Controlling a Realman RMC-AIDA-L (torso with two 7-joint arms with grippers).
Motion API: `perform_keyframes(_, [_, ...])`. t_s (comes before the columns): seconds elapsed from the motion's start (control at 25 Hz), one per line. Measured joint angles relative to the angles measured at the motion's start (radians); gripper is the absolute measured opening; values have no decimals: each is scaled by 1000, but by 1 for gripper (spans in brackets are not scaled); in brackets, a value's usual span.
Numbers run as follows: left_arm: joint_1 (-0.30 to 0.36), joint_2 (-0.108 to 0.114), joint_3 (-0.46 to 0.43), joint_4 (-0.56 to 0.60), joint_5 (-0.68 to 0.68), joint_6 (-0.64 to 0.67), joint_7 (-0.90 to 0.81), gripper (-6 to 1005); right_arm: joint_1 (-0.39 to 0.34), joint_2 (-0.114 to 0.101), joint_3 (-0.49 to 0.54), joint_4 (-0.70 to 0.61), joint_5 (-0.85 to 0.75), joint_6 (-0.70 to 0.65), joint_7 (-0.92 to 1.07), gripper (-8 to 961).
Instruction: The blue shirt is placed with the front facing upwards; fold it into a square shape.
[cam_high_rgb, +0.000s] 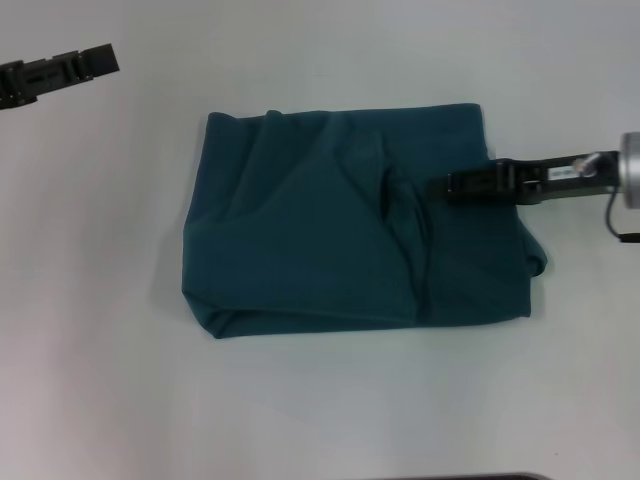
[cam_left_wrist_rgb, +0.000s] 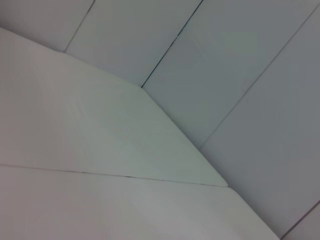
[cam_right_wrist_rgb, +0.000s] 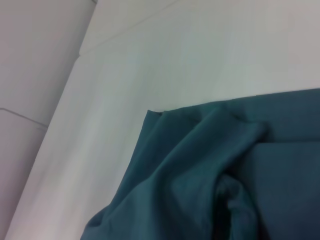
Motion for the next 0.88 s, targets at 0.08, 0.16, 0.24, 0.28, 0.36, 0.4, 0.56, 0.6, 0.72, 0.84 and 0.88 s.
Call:
perform_keyframes(0.08, [1, 0, 0, 2, 0, 0, 8, 774, 13, 9, 0, -24, 0, -23, -1, 610])
perform_keyframes(0.16, [1, 1, 0, 3, 0, -1, 11, 774, 24, 20, 0, -43, 2, -47, -3, 610])
perform_keyframes(0.24, [1, 2, 0, 5, 3, -5, 15, 775, 32, 32, 0, -58, 4, -67, -4, 610])
perform_keyframes(0.28, [1, 3, -1, 6, 4, -6, 19, 775, 35, 36, 0, -63, 4, -76, -4, 610])
perform_keyframes(0.36, [3, 4, -1, 7, 7, -7, 25, 775, 39, 43, 0, -69, 5, -88, -4, 610])
perform_keyframes(0.4, [4, 5, -1, 8, 8, -7, 28, 775, 40, 46, 0, -71, 5, -90, -2, 610])
perform_keyframes(0.56, [5, 13, -1, 12, 10, -7, 34, 775, 32, 50, 4, -74, 6, -90, 2, 610])
perform_keyframes(0.6, [5, 15, -1, 12, 10, -5, 34, 775, 28, 50, 6, -74, 6, -88, 3, 611])
perform_keyframes(0.72, [5, 18, -1, 12, 10, -1, 34, 775, 17, 47, 8, -74, 6, -85, 12, 611])
perform_keyframes(0.84, [3, 19, -1, 12, 10, 2, 34, 767, 8, 43, 8, -71, 6, -85, 25, 611])
perform_keyframes(0.88, [3, 19, -1, 12, 10, 3, 34, 767, 7, 41, 8, -69, 6, -84, 29, 611])
